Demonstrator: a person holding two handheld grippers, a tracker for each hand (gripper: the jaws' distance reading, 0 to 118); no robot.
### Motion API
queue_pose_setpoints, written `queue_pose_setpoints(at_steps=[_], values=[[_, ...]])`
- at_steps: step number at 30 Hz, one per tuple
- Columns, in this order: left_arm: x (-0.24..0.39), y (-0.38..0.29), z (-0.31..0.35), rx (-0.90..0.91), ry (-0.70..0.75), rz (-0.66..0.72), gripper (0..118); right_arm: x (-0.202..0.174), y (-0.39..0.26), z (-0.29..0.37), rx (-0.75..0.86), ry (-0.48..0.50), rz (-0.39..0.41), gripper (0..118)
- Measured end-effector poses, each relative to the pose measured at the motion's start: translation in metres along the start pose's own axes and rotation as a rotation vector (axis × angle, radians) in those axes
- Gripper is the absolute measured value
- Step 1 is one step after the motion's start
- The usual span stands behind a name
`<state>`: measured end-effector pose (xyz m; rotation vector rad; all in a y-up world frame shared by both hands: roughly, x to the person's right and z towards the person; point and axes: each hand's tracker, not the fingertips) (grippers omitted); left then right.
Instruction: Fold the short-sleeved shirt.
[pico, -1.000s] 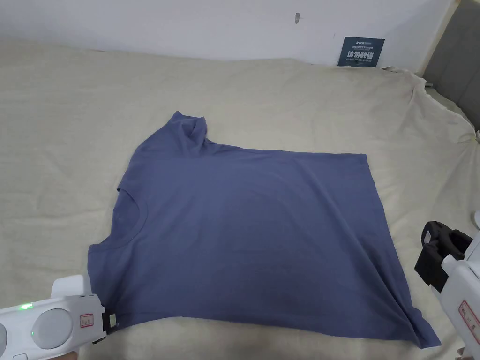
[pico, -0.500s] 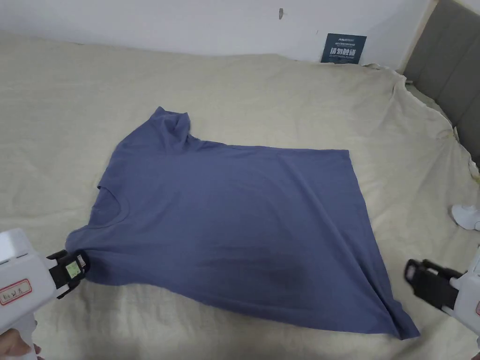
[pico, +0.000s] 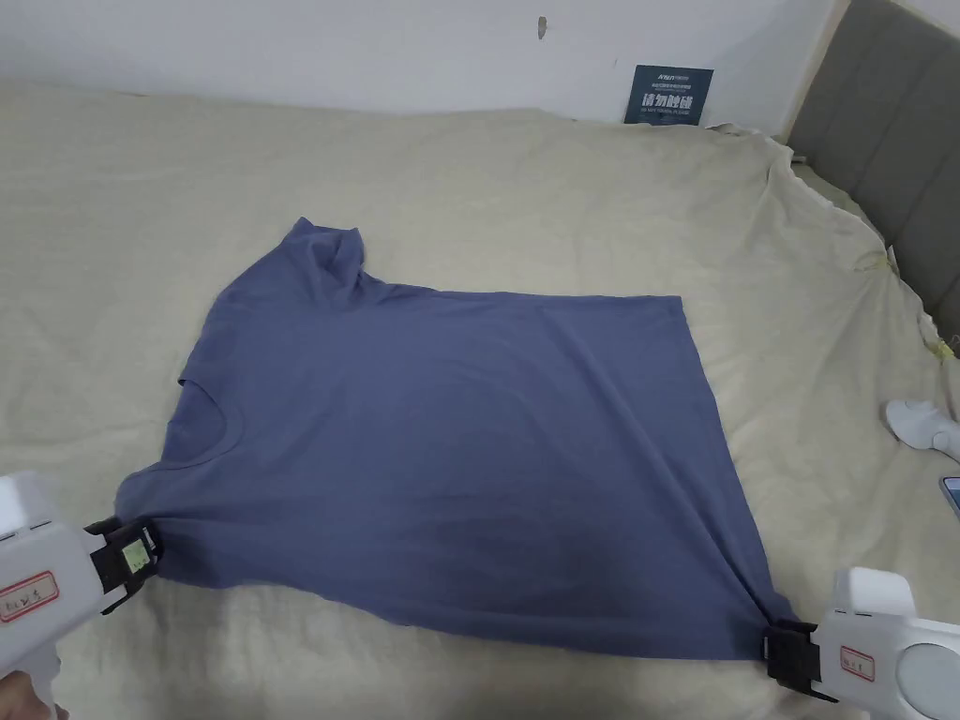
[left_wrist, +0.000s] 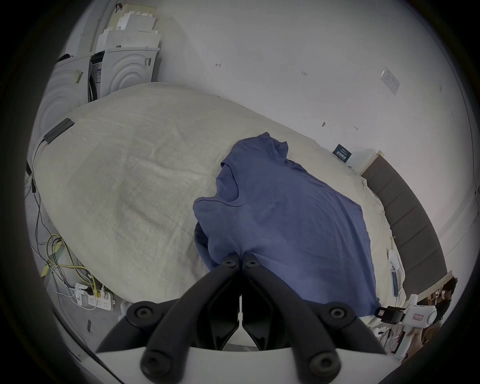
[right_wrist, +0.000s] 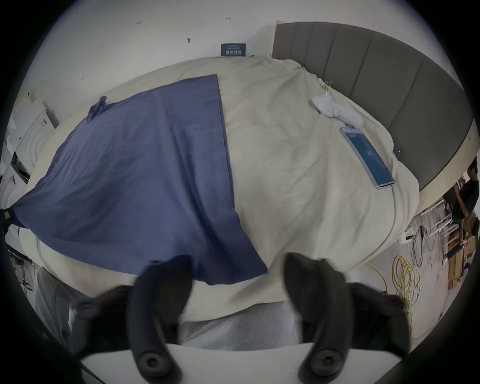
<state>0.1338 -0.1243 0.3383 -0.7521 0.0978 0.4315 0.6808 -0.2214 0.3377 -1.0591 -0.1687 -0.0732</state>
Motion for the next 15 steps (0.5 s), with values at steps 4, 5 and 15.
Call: queue_pose_setpoints(at_steps=[4, 5, 15], values=[[-0.001, 0.000, -0.002, -0.010, 0.005, 0.003, 0, -0.004, 0.000, -0.001, -0.012, 0.065, -0.042, 6], [-0.001, 0.000, -0.003, -0.012, 0.008, 0.003, 0, -0.005, 0.001, 0.001, -0.015, 0.054, -0.033, 6], [-0.008, 0.045, -0.004, 0.022, -0.090, 0.157, 0, 0.006, 0.055, 0.060, 0.117, 0.194, -0.133, 5]])
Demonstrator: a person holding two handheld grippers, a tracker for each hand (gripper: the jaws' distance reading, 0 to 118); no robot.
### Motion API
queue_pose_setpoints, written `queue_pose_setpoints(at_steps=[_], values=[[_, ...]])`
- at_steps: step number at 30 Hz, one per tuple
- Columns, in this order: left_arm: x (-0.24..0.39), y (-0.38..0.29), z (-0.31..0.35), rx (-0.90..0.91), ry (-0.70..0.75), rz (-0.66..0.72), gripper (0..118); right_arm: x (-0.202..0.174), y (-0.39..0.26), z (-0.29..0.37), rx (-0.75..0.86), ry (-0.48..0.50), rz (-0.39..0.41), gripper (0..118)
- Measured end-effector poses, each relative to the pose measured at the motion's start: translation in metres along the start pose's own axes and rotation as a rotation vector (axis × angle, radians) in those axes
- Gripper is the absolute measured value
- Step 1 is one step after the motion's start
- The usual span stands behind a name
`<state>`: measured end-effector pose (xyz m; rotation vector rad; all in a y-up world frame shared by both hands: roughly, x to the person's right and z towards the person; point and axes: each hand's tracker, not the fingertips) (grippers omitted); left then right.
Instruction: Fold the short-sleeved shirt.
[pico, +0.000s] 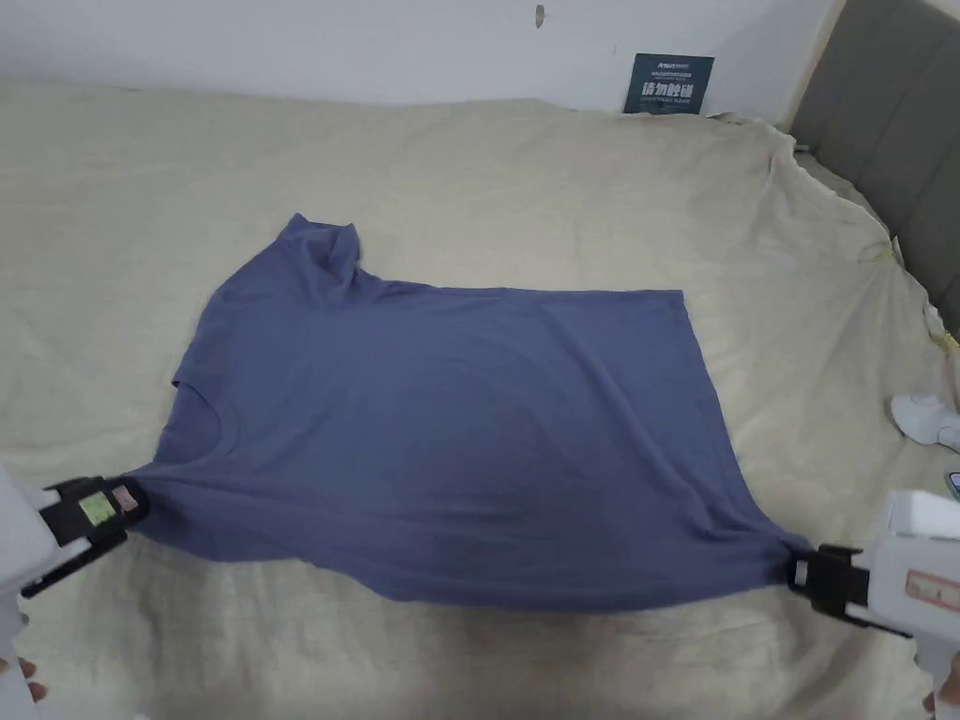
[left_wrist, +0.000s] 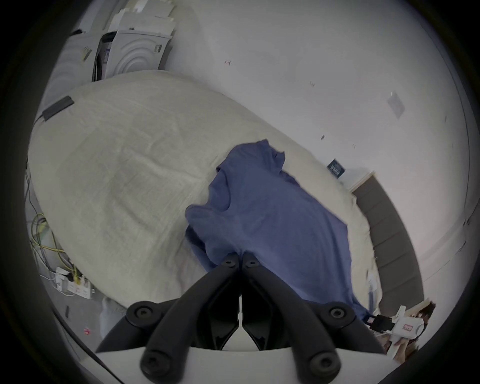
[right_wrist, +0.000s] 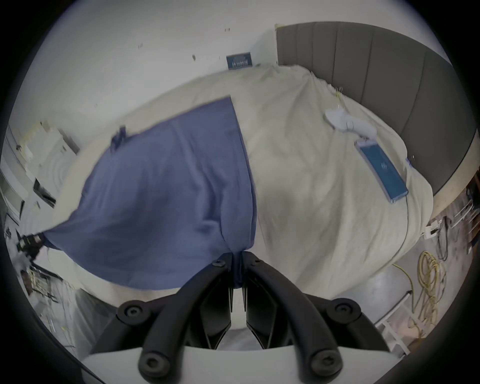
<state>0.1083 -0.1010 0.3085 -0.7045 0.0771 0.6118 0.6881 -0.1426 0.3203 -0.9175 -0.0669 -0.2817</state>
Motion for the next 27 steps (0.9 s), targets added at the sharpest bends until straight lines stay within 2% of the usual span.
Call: queue_pose_setpoints(at_steps=[2, 5, 10, 15, 19, 25, 26, 27], values=[[0.009, 0.016, -0.006, 0.034, 0.009, -0.027, 0, -0.004, 0.019, 0.001, 0.022, 0.020, -0.028, 5], [0.020, 0.039, -0.024, 0.061, -0.002, -0.036, 0, -0.018, 0.050, -0.011, 0.035, 0.006, -0.026, 5], [0.032, 0.066, -0.075, 0.043, 0.063, -0.075, 0, -0.032, 0.092, -0.048, 0.043, -0.042, -0.114, 5], [0.043, 0.080, -0.130, 0.008, 0.137, -0.147, 0, -0.048, 0.124, -0.099, 0.009, -0.135, -0.094, 5], [0.048, 0.087, -0.172, -0.013, 0.176, -0.167, 0, -0.053, 0.136, -0.136, -0.034, -0.169, -0.109, 5], [0.042, 0.087, -0.215, -0.065, 0.234, -0.155, 0, -0.052, 0.149, -0.167, -0.057, -0.163, -0.139, 6], [0.040, 0.086, -0.219, -0.070, 0.237, -0.147, 6, -0.053, 0.150, -0.170, -0.055, -0.159, -0.142, 6], [0.038, 0.084, -0.221, -0.070, 0.244, -0.134, 6, -0.053, 0.151, -0.172, -0.054, -0.156, -0.142, 6]])
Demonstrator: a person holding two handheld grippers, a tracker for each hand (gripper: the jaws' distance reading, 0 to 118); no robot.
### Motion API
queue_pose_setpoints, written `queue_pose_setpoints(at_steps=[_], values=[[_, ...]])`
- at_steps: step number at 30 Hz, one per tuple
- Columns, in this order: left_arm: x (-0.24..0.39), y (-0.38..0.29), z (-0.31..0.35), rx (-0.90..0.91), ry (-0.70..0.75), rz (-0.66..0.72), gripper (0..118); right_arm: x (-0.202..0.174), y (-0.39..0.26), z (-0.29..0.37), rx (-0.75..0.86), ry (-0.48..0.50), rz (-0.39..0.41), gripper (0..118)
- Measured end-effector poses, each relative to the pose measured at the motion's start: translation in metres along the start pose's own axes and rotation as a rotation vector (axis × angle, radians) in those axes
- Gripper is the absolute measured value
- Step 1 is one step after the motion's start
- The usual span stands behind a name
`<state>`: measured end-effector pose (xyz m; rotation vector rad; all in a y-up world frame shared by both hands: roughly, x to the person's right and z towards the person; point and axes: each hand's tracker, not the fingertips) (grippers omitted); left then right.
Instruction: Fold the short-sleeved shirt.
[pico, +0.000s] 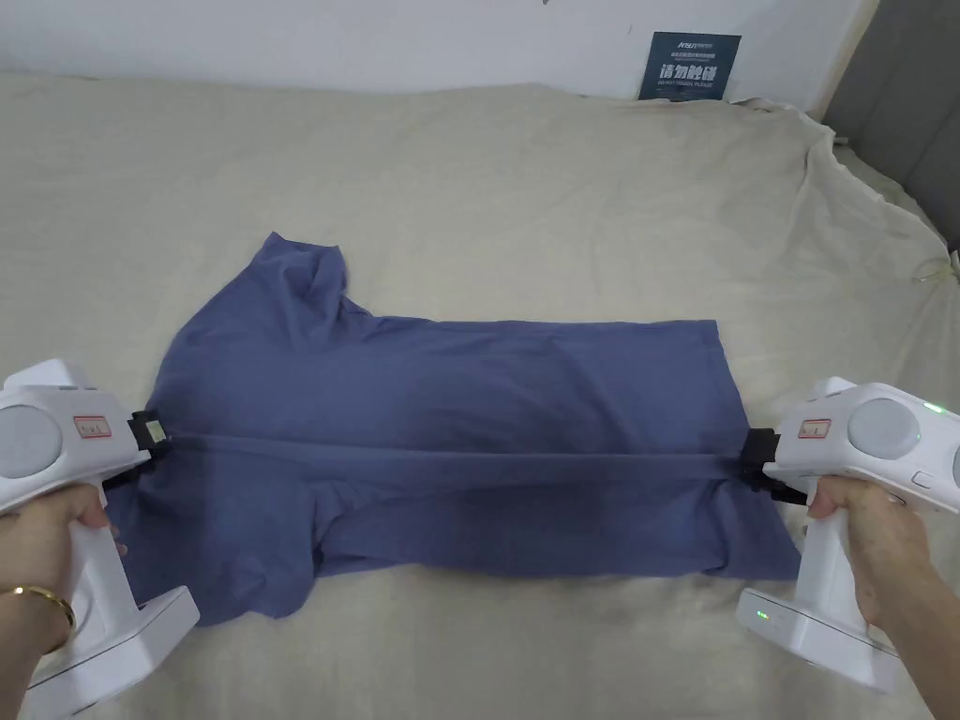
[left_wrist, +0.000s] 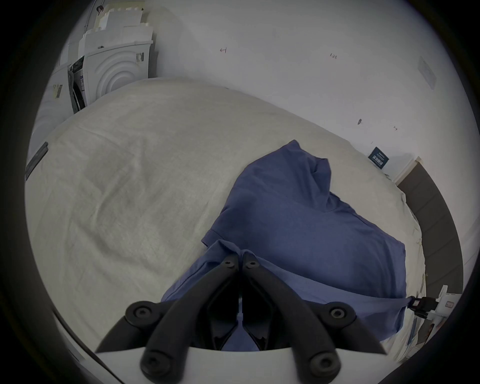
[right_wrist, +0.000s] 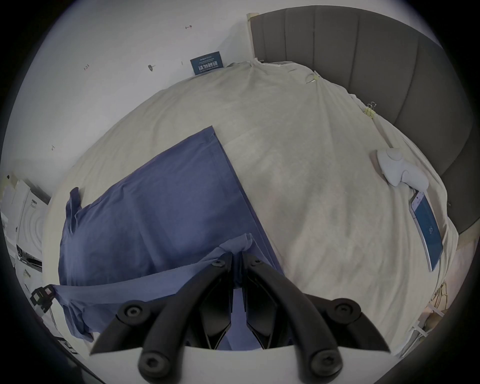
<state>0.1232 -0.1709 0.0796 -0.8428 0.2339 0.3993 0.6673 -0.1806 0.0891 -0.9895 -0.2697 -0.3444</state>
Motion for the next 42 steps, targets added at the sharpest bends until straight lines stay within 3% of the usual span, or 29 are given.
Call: queue_pose_setpoints(at_steps=[1, 2, 3, 4, 5, 6, 7, 8, 12, 17, 21, 22, 23, 25, 27, 29, 31, 33, 34, 42], values=[[0.000, -0.001, -0.002, -0.002, 0.007, 0.004, 10, -0.001, 0.000, -0.001, 0.000, 0.001, 0.001, 6], [-0.001, -0.001, -0.003, 0.005, 0.036, -0.001, 21, -0.003, -0.001, -0.001, 0.003, -0.011, 0.007, 7], [-0.002, -0.001, -0.003, 0.011, 0.086, -0.026, 41, -0.003, -0.001, 0.000, 0.006, -0.039, 0.018, 14], [-0.002, 0.000, -0.002, 0.013, 0.099, -0.046, 70, 0.000, 0.001, 0.002, 0.010, -0.061, 0.025, 29], [-0.003, 0.001, 0.002, 0.029, 0.101, -0.054, 101, 0.002, 0.001, 0.007, 0.011, -0.069, 0.027, 60], [-0.005, 0.003, 0.010, 0.070, 0.092, -0.054, 114, 0.004, 0.001, 0.012, 0.016, -0.066, 0.025, 85], [-0.007, 0.005, 0.022, 0.121, 0.072, -0.052, 118, 0.005, 0.000, 0.022, 0.041, -0.073, 0.022, 101], [-0.009, 0.008, 0.034, 0.156, 0.046, -0.048, 118, 0.008, 0.002, 0.033, 0.096, -0.083, 0.038, 107], [-0.015, 0.007, 0.085, 0.308, 0.024, -0.088, 118, 0.009, 0.000, 0.081, 0.218, -0.094, 0.177, 107], [-0.014, -0.034, 0.145, 0.489, 0.077, -0.293, 118, 0.007, -0.044, 0.152, 0.483, -0.046, 0.338, 108], [-0.017, -0.075, 0.168, 0.498, 0.072, -0.395, 106, 0.010, -0.090, 0.183, 0.575, 0.013, 0.372, 113], [-0.018, -0.085, 0.171, 0.501, 0.071, -0.417, 96, 0.012, -0.101, 0.188, 0.595, 0.018, 0.367, 113], [-0.018, -0.096, 0.173, 0.503, 0.076, -0.437, 80, 0.013, -0.111, 0.191, 0.605, 0.023, 0.371, 112], [-0.022, -0.113, 0.179, 0.484, 0.042, -0.446, 64, 0.014, -0.130, 0.198, 0.621, 0.031, 0.379, 108], [-0.028, -0.122, 0.179, 0.447, 0.005, -0.435, 47, 0.017, -0.147, 0.204, 0.628, 0.056, 0.383, 89], [-0.030, -0.134, 0.182, 0.450, -0.001, -0.433, 13, 0.027, -0.155, 0.201, 0.636, 0.072, 0.376, 59], [-0.030, -0.141, 0.181, 0.457, 0.003, -0.433, 10, 0.032, -0.163, 0.202, 0.634, 0.078, 0.361, 53], [-0.032, -0.145, 0.183, 0.458, -0.016, -0.419, 0, 0.039, -0.166, 0.198, 0.638, 0.078, 0.344, 11], [-0.029, -0.146, 0.186, 0.452, -0.028, -0.406, 0, 0.041, -0.167, 0.198, 0.653, 0.056, 0.333, 2], [-0.021, -0.147, 0.188, 0.455, -0.058, -0.398, 0, 0.031, -0.174, 0.208, 0.662, 0.084, 0.323, 0]])
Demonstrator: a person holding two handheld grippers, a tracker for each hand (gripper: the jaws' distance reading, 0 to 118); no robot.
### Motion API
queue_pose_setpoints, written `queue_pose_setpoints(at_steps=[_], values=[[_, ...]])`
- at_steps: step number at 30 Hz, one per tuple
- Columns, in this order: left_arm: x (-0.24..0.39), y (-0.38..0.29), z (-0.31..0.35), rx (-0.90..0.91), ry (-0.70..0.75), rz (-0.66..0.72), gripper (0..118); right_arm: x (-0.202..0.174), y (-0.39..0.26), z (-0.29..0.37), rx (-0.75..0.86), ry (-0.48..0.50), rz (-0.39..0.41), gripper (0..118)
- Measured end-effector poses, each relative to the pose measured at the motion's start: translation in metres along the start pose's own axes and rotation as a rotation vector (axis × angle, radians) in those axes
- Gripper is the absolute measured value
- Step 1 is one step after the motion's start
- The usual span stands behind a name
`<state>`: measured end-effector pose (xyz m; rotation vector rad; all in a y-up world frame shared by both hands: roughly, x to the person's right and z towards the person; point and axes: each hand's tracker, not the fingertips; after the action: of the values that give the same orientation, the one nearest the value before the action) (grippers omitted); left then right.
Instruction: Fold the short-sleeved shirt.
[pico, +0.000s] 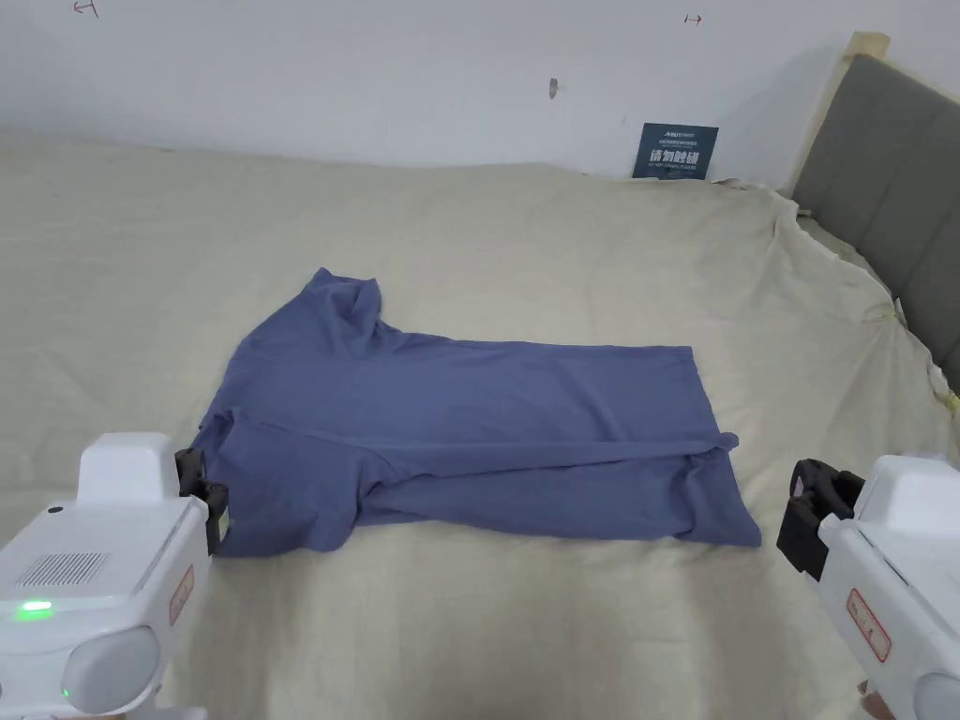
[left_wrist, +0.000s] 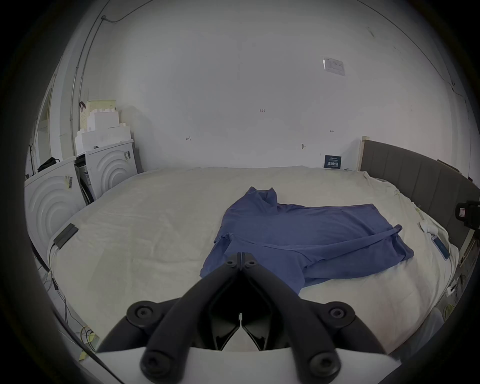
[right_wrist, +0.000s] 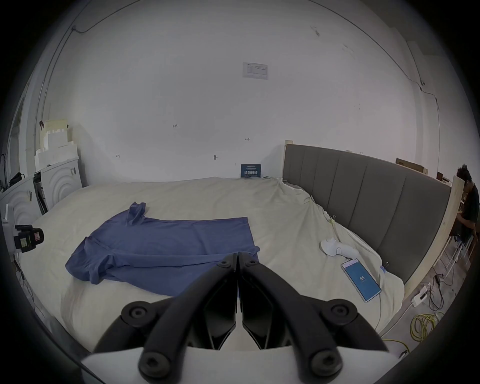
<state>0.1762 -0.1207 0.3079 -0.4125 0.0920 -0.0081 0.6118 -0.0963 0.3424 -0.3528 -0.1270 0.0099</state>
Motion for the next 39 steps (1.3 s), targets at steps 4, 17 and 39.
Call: queue_pose_setpoints(at_steps=[4, 17, 39], values=[[-0.002, 0.009, -0.010, -0.038, -0.033, 0.003, 0, -0.006, 0.002, 0.002, -0.003, 0.013, 0.002, 0], [-0.063, 0.056, -0.148, -0.553, -0.036, 0.182, 110, -0.021, 0.003, -0.013, -0.054, 0.029, 0.056, 0], [-0.048, 0.020, -0.195, -0.670, -0.022, 0.226, 1, -0.018, 0.007, -0.049, -0.135, 0.019, 0.078, 0]])
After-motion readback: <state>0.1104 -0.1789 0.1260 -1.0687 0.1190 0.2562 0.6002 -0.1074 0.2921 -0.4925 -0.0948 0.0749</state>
